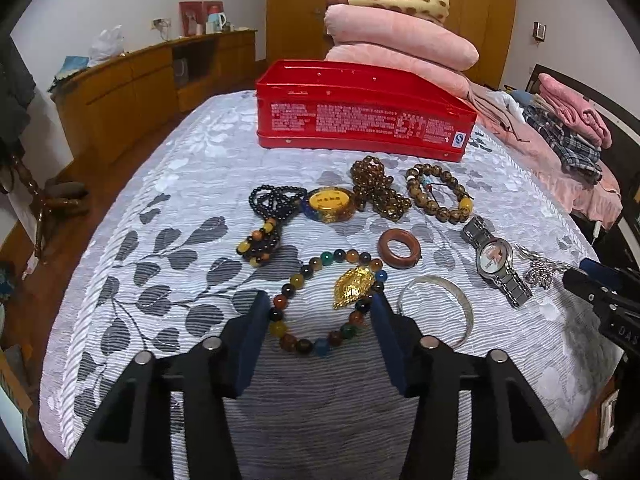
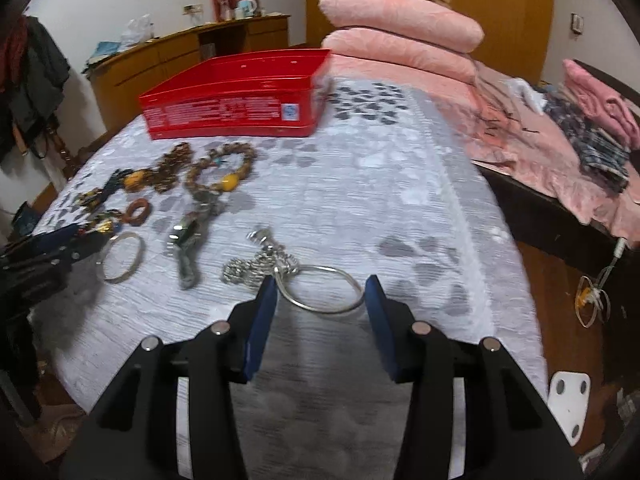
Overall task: Organize jewelry
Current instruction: 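Lower the right tool onto the silver chain keychain while the left tool approaches the silver bangle, then close the right tool on the silver chain and lift it while the left tool lowers toward the bangle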
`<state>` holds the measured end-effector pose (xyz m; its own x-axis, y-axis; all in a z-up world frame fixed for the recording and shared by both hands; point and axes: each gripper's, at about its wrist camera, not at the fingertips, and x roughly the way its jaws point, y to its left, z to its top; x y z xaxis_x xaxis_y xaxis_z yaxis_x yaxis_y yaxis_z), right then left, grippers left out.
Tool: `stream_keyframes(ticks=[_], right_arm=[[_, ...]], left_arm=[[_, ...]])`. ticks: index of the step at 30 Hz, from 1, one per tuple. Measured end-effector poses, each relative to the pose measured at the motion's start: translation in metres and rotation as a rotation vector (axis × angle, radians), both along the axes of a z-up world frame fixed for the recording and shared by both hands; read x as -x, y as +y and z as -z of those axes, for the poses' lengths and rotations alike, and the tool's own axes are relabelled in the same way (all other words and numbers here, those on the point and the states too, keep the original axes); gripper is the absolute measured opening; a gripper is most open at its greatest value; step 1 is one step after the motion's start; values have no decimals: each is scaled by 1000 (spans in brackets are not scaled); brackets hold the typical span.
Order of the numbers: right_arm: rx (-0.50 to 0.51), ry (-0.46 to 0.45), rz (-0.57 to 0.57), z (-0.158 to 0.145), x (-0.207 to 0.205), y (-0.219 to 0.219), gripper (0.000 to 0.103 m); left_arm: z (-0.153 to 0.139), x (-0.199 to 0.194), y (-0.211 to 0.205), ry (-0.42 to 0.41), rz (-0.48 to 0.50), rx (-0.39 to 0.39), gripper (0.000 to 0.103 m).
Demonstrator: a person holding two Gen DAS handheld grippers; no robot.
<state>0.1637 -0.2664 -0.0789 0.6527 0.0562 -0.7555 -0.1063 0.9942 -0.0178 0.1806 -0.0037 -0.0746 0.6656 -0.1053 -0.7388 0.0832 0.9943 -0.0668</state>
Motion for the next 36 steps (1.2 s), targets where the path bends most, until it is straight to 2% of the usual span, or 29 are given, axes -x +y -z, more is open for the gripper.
stream_keyframes(ticks=[3,4,6,9,11,13,16,22,25,32,34,36], right_arm=[[8,18,4,4,-1,-3,46],[21,14,12,4,0,-2,57],[41,-28,9,-1,4,2,65],[4,-66,-39,-11,8,7,65],[-22,-61,-86,-13,4,14,59],[-28,-35,-121,-8,-2,24,42],[-58,23,-167,2,-12,35,23],[-52,45,-138,4,-18,34,20],[-37,69,-110,11,-19,29,20],[-1,52,-117,14,-22,37,24],[-12,51,-109,14,-23,35,17],[-28,53,-99,12,-24,31,14]], left_arm=[[-1,1,2,1,-1,10,49],[-1,1,2,0,0,8,49],[-1,1,2,-1,3,4,50],[0,1,2,-2,4,7,51],[-1,2,0,-3,5,7,52],[-1,2,1,-3,6,8,52],[-1,1,1,-1,7,19,52],[0,0,2,-4,10,16,52],[0,0,2,-3,11,20,52],[0,-1,1,-3,18,24,57],[0,-1,3,-3,17,27,57],[0,0,5,-3,15,31,57]])
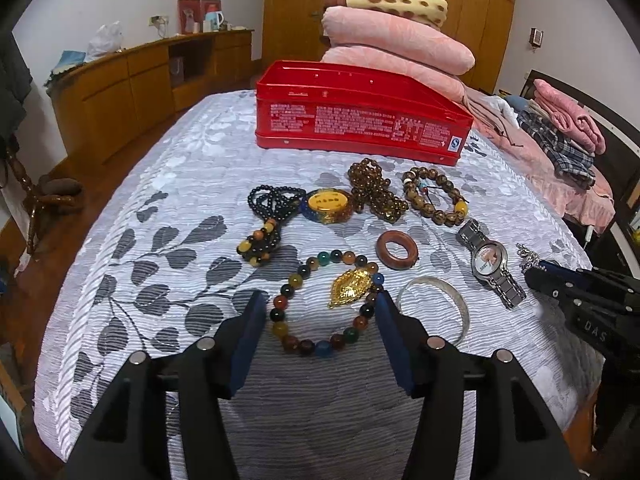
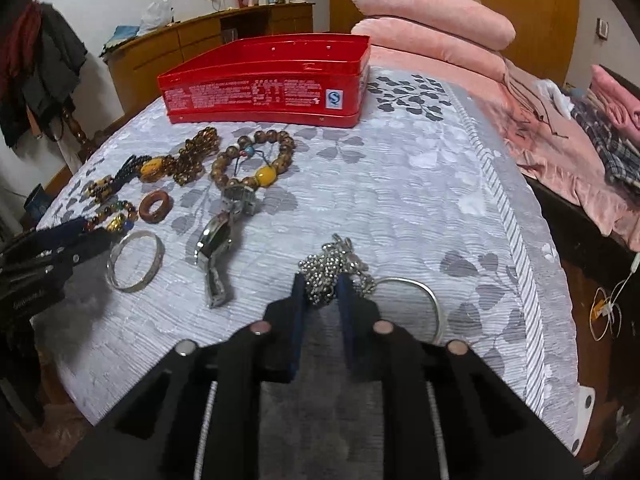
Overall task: Organize jewelry
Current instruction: 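Close the right tool on the silver chain and lift it while the left tool lowers toward the bangle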
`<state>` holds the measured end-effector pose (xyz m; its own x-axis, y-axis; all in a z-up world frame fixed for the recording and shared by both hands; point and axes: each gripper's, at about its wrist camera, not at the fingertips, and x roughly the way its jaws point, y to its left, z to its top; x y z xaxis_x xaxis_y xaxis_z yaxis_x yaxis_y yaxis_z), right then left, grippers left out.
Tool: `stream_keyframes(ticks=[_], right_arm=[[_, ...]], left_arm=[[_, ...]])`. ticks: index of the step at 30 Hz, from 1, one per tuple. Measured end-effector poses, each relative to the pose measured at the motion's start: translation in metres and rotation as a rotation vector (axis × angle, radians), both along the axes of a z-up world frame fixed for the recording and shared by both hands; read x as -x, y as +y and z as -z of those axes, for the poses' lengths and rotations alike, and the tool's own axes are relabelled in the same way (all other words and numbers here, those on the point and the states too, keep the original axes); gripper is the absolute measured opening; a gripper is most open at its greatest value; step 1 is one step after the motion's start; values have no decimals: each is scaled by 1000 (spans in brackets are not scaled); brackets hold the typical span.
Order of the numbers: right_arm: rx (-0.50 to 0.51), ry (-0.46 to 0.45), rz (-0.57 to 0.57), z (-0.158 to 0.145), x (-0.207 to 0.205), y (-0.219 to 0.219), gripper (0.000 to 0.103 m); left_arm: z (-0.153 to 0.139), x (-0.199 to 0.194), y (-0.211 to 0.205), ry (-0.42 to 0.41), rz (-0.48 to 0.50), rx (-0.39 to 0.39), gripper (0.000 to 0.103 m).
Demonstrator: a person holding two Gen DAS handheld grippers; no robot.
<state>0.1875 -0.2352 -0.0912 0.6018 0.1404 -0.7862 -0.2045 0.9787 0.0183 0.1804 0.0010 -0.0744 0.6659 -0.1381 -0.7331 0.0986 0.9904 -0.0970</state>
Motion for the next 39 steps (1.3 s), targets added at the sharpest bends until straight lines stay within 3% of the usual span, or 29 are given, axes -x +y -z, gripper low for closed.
stream_keyframes(ticks=[13,26,29,39], right_arm=[[-193,-177,-29,-77,16,-20,14],[-205,-146,26,-67,19,-40,14],[-204,-144,31,-64,21,-45,14],[-224,-134,54,-55,21,-57,14]], left_arm=[[-12,7,-10,-24,37,-1,57],[-7,12,-55,14,192,30,46],[-5,11,-61,12,181,3,46],[-8,15,-60,74,170,57,41]])
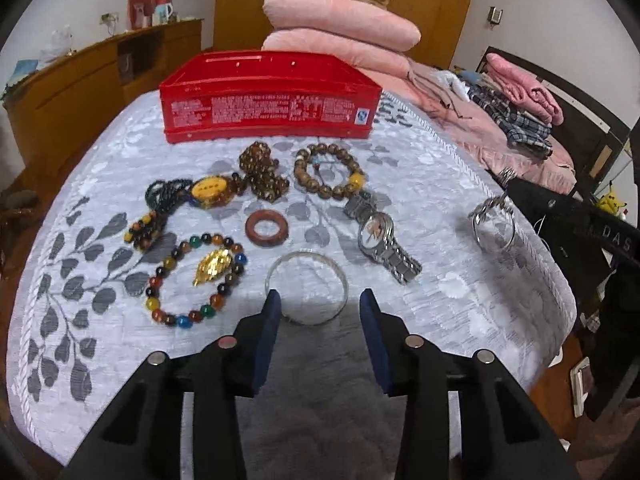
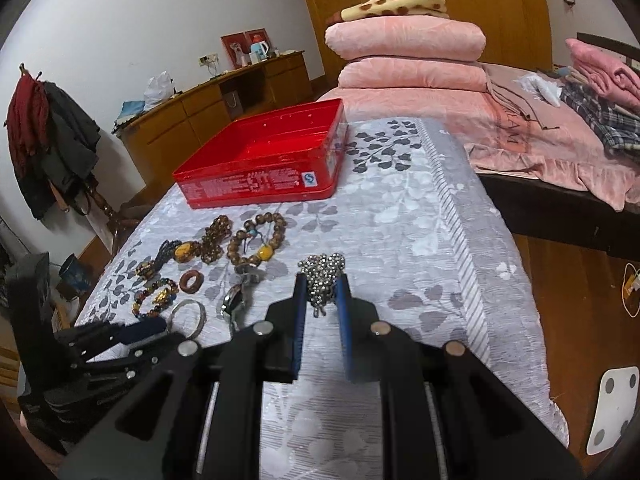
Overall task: Organize jewelry
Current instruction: 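Close the right tool on the silver chain and lift it while the left tool lowers toward the bangle, then close the left tool on the silver bangle rim and lift it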
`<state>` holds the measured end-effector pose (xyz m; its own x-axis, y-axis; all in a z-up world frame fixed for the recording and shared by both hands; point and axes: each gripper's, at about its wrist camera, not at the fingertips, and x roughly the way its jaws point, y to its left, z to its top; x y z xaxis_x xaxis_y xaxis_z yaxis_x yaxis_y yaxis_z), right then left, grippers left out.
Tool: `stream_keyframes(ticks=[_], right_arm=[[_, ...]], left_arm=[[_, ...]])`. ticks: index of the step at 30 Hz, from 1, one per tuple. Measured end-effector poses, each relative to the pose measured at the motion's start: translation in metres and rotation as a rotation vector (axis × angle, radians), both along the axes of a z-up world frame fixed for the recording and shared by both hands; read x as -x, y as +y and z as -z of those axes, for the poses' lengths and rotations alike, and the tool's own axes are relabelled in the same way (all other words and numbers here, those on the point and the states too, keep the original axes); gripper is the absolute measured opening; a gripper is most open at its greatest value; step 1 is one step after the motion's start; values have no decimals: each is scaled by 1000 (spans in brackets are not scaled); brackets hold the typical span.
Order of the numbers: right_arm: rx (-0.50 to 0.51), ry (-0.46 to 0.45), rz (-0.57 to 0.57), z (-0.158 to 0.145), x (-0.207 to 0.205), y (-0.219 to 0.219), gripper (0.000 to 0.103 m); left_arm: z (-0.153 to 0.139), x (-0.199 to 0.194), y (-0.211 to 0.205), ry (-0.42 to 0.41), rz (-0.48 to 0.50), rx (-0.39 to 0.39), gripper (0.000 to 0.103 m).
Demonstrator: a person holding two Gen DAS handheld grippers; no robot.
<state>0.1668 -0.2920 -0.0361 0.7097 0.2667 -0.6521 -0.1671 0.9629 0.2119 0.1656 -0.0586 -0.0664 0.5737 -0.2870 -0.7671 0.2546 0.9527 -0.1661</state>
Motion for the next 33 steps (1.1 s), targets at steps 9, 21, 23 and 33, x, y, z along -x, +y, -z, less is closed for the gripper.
stream_keyframes(ticks=[9,21,23,33], right_arm=[[-17,-8,25,-3,2,-13,14],[-129,-2,-59,-4,1,-10,14],[-159,-3,-93,-6,1,-6,14],[-7,43,38,5,-6,-5,45]], left_arm=[[6,-4,2,31,-4,33,43],[7,-23,5,25,-37,68,14],[7,-22,9,26,-39,86,11],[2,-16,13,-2,-30,80,9]])
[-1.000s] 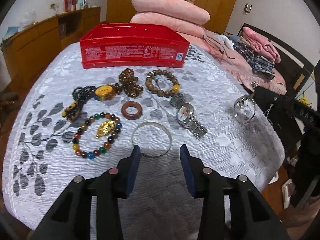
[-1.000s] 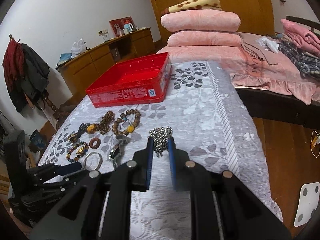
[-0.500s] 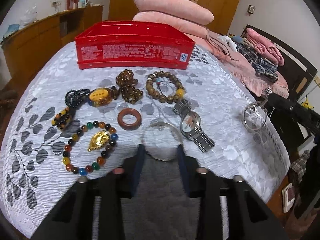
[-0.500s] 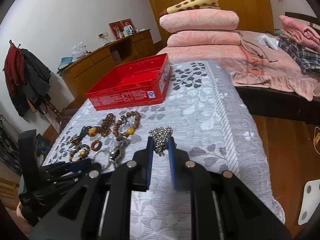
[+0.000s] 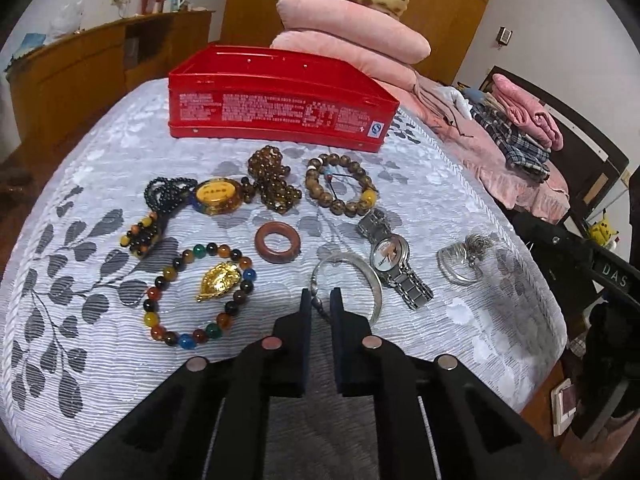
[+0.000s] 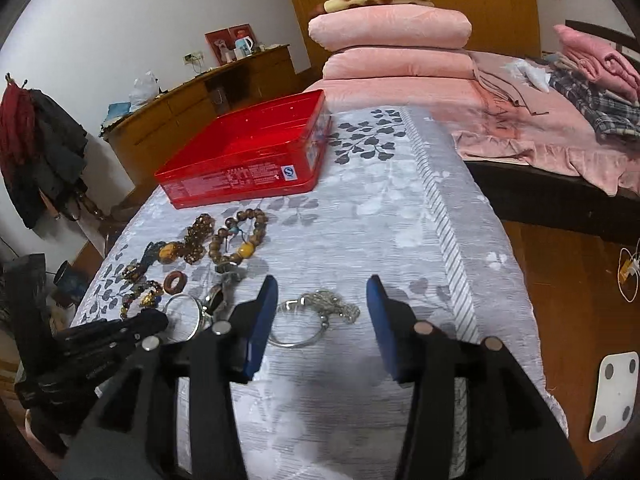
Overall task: Organize jewelry
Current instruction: 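Close the left tool on the silver bangle rim and lift it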
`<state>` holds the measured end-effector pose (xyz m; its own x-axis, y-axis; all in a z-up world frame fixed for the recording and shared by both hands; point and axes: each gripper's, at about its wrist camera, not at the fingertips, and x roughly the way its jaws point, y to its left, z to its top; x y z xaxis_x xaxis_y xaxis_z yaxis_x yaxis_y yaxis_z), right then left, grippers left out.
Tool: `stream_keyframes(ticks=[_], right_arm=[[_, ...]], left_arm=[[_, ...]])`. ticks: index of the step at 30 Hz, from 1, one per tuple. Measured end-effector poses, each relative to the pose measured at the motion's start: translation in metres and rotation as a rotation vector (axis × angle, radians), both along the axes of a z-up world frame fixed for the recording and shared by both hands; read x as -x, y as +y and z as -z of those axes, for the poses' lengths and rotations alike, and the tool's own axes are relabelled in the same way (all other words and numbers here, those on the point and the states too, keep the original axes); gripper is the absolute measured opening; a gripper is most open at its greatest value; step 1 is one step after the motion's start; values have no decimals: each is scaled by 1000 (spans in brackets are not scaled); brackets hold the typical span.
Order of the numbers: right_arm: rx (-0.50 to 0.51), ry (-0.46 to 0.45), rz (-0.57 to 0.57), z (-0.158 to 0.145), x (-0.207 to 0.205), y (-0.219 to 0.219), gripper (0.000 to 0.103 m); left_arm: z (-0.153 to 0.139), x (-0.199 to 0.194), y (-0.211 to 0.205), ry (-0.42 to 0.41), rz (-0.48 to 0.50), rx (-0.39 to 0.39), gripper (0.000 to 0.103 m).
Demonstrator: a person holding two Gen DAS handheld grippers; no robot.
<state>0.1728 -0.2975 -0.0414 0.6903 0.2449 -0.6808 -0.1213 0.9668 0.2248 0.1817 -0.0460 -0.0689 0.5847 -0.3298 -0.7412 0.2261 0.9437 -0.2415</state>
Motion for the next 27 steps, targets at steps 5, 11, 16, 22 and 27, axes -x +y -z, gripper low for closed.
stream_keyframes(ticks=[5,11,16,22,27], right_arm=[[16,10,-21,5,0,-1,44],[8,103,-31,30,-18,0,36],[3,159,-32,51,-31,-1,29],[-34,121,-50,44,-28,-3,10],[-93,16,-96,13,-12,-5,10]], left_arm=[[0,1,-7,-8,17,-24,10],[3,0,-14,2,42,-33,18],[5,-2,-20,1,63,-45,25],[6,-5,-22,-11,58,-58,21],[4,-6,-13,-7,36,-32,10]])
